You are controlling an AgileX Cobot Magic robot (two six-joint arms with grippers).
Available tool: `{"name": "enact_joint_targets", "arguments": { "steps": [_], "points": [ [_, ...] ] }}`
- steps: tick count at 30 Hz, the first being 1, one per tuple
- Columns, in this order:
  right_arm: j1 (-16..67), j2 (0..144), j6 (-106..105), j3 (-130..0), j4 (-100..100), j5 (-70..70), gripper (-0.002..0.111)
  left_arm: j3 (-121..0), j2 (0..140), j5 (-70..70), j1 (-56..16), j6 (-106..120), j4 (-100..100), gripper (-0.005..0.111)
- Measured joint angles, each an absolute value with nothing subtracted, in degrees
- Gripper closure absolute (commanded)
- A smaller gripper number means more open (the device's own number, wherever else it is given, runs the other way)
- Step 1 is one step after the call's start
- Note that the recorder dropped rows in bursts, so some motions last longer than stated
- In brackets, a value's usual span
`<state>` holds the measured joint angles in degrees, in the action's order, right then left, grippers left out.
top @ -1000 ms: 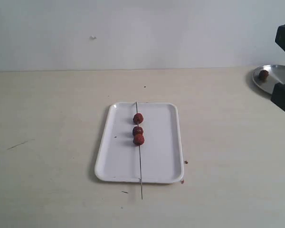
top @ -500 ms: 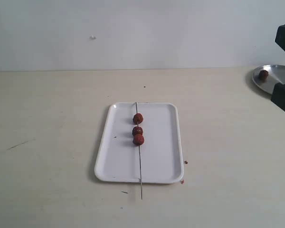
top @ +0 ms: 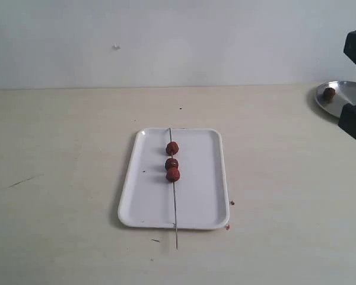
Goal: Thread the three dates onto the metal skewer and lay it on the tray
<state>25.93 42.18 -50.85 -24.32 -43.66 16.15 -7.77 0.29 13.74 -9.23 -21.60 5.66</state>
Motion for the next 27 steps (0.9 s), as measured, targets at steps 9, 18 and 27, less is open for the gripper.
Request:
{"name": "enact_joint_targets", "arguments": {
  "steps": [9,18,27],
  "points": [
    [25.9,42.2,-50.8,-24.3,-43.8,16.1,0.108,-0.2,0.3,14.5,-6.5,-20.1,9.8,0.107],
    [25.9,42.2,-50.8,-24.3,-43.8,16.1,0.108,-0.2,0.3,15.7,2.0,-18.6,10.0,0.107],
    [25.9,42.2,-50.8,-24.3,-43.8,16.1,0.108,-0.2,0.3,16.3,2.2,-18.6,10.0,0.107]
  ]
}}
